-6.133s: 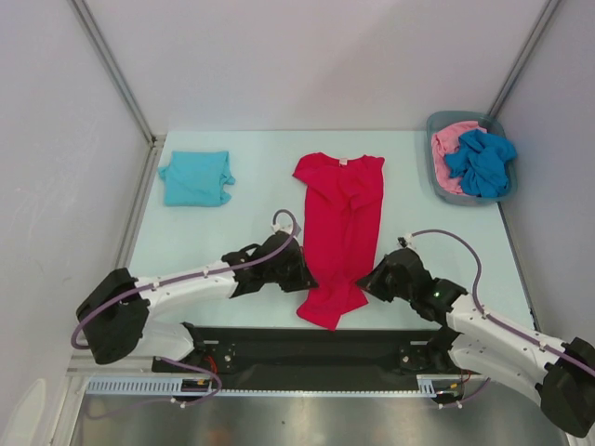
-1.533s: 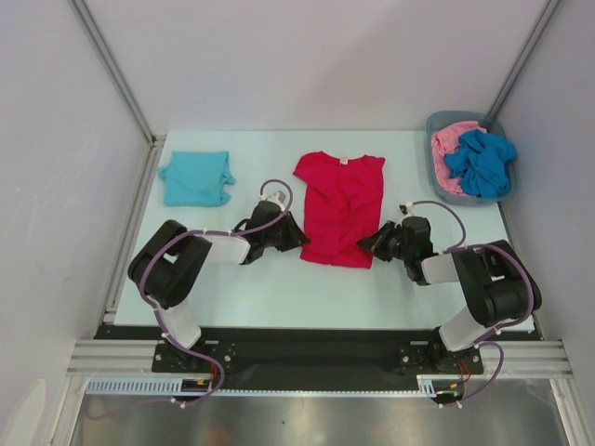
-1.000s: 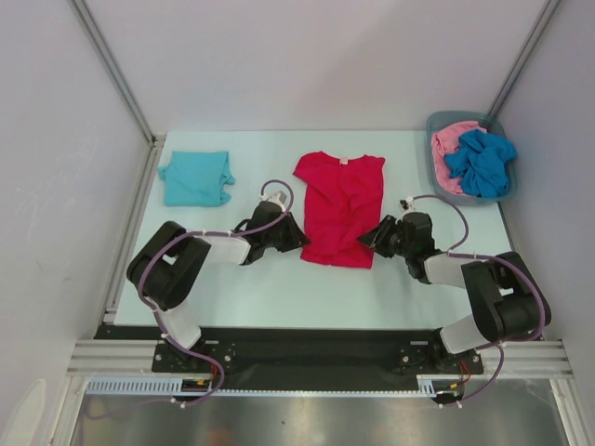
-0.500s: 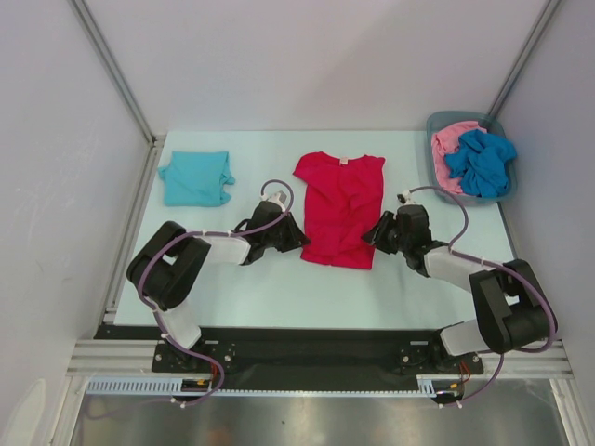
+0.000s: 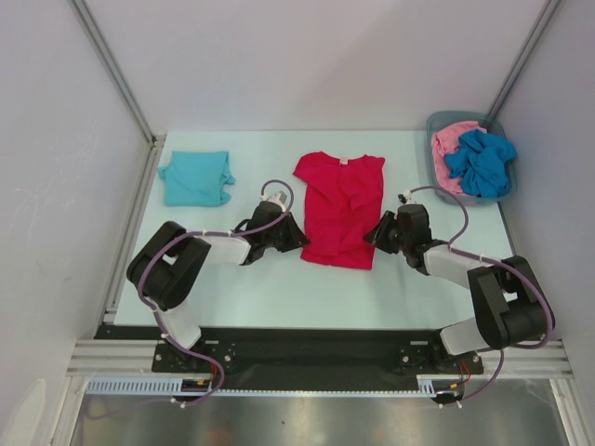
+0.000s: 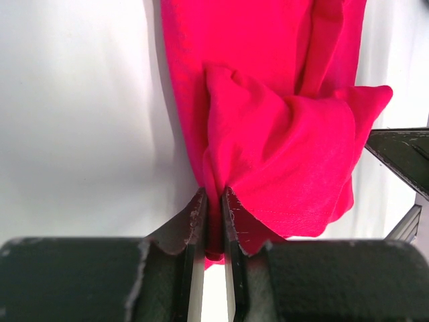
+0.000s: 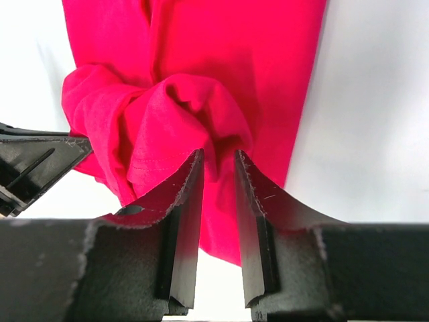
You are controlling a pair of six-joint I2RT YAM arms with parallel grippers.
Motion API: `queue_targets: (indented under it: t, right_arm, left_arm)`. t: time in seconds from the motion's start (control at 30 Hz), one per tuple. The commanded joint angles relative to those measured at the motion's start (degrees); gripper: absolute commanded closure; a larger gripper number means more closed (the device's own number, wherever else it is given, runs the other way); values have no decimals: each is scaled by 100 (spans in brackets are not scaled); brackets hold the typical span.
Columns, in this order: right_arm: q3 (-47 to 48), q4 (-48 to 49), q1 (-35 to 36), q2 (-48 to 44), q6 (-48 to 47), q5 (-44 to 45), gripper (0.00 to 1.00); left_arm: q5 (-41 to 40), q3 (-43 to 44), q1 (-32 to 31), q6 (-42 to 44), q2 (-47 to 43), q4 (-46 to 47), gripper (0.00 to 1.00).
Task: Fold and stack the t-shirts
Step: Fold the tshirt
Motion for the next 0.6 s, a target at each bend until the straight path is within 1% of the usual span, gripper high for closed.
queue_targets:
  t: [0.0, 0.57]
  right_arm:
    - [60, 389, -5, 103, 69, -166, 71]
    - [42, 803, 48, 377, 236, -430, 71]
  left_arm:
    - [14, 154, -47, 102, -231, -13, 82]
    - [23, 128, -47, 93, -214, 13, 85]
